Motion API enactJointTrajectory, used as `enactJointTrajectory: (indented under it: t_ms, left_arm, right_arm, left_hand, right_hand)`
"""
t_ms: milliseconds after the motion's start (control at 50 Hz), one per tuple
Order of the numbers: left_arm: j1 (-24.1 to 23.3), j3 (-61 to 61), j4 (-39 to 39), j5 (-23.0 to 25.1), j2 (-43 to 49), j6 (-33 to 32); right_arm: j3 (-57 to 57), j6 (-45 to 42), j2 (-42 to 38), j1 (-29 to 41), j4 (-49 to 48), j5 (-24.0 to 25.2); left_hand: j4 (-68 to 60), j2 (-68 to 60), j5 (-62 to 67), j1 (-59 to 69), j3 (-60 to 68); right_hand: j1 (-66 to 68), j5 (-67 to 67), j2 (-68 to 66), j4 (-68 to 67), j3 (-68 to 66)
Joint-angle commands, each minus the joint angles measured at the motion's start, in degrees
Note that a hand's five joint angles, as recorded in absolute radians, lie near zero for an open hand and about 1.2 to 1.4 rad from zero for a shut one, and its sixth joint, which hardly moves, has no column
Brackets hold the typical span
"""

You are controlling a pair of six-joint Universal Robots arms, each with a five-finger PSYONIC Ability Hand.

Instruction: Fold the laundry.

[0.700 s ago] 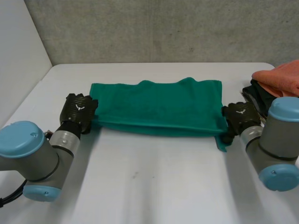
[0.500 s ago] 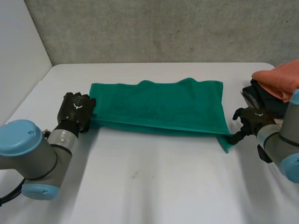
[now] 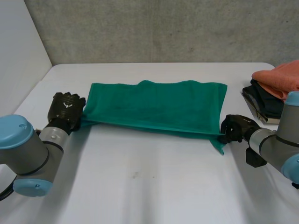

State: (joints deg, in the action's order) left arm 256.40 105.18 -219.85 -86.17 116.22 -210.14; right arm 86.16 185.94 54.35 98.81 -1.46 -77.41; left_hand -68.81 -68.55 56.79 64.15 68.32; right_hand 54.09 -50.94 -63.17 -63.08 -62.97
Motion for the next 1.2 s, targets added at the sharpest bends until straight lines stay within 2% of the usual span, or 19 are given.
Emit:
enactJointTrajectory:
  t_ms: [20, 100, 200, 600, 740, 760, 800, 880, 940, 1020, 1080, 1160, 1180, 1200]
  left_arm:
    - [0.15, 0.02, 2.59, 0.13, 0.94, -0.1]
    - [0.33, -0.68, 3.11, 0.13, 3.31, 0.08]
    - [0.5, -1.47, 4.08, 0.13, 5.25, -0.01]
    - [1.38, -1.21, 11.99, 0.65, 3.58, 0.34]
    - [2.44, -1.82, 11.99, 1.09, 4.02, 0.08]
    - [2.61, -1.91, 11.99, 1.09, 4.02, 0.08]
    - [2.7, -1.91, 11.9, 1.01, 4.02, 0.08]
    - [2.88, -1.56, 12.08, 0.74, 2.71, -0.01]
    - [2.79, -0.86, 12.34, 0.65, -1.59, 0.16]
    - [2.7, 1.51, 13.92, 0.65, -7.22, -0.27]
    - [2.52, 3.1, 17.43, 0.65, -12.84, -0.63]
    - [2.79, 5.03, 25.16, 0.65, -20.49, -2.29]
    - [2.79, 5.29, 27.0, 0.65, -21.98, -3.08]
    - [2.79, 5.91, 30.94, 0.74, -25.04, -4.91]
  right_arm:
    - [-0.11, -5.04, 1.01, 1.03, -0.91, -3.8]
    - [1.47, -12.51, 6.02, 1.03, -1.44, -4.59]
    - [4.19, -18.93, 9.37, 0.68, -1.96, -4.42]
    - [3.93, -20.53, 8.75, 0.94, -4.08, -5.91]
    - [3.58, -20.53, 8.23, 1.03, -4.08, -5.91]
    - [3.58, -20.61, 8.14, 1.03, -4.08, -5.91]
    - [3.58, -20.7, 8.14, 1.03, -4.08, -6.0]
    - [3.58, -22.02, 8.84, 0.94, -3.9, -6.26]
    - [3.58, -25.0, 9.36, 1.12, -3.2, -6.61]
    - [4.28, -33.24, 14.0, 1.29, -0.57, -6.7]
    - [4.55, -38.62, 16.74, 1.29, 2.16, -6.79]
    - [4.81, -48.45, 20.96, 1.29, 9.27, -6.88]
    - [5.07, -53.17, 22.8, 1.29, 12.76, -7.23]
    - [5.25, -55.48, 23.86, 1.21, 14.54, -7.49]
  left_hand:
    - [22.74, 22.48, -20.72, -18.08, -22.25]
    - [31.5, 31.24, -29.47, -26.83, -31.0]
    - [32.86, 32.6, -30.84, -28.2, -32.37]
    - [30.51, 30.25, -28.49, -25.85, -30.02]
    - [13.39, 13.13, -11.36, -8.72, -12.89]
    - [2.19, 1.93, -0.17, 2.47, -1.7]
    - [-9.46, -9.73, 11.49, 14.13, 9.96]
    - [-11.19, -11.45, 13.21, 15.85, 11.68]
    - [-11.19, -11.45, 13.21, 15.85, 11.68]
    - [-11.19, -11.45, 13.21, 15.85, 11.68]
    - [-11.19, -11.45, 13.21, 15.85, 11.68]
    - [-11.19, -11.45, 13.21, 15.85, 11.68]
    - [-11.19, -11.45, 13.21, 15.85, 11.68]
    - [-11.19, -11.45, 13.21, 15.85, 11.68]
  right_hand:
    - [25.91, -19.06, -16.83, -16.92, -17.03]
    - [25.91, -19.06, -16.83, -16.92, -17.03]
    - [25.91, -19.06, -16.83, -16.92, -17.03]
    - [25.91, -19.06, -16.83, -16.92, -17.03]
    - [25.91, -19.06, -16.83, -16.92, -17.03]
    - [25.91, -19.06, -16.83, -16.92, -17.03]
    - [25.91, -19.06, -16.83, -16.92, -17.03]
    - [25.91, -19.06, -16.83, -16.92, -17.03]
    - [25.91, -19.06, -16.83, -16.92, -17.03]
    - [25.91, -19.06, -16.83, -16.92, -17.03]
    - [25.91, -19.06, -16.83, -16.92, -17.03]
    - [25.91, -19.06, -16.83, -16.92, -17.03]
    - [25.91, -19.06, -16.83, -16.92, -17.03]
    - [25.91, -19.06, -16.83, -16.92, -17.03]
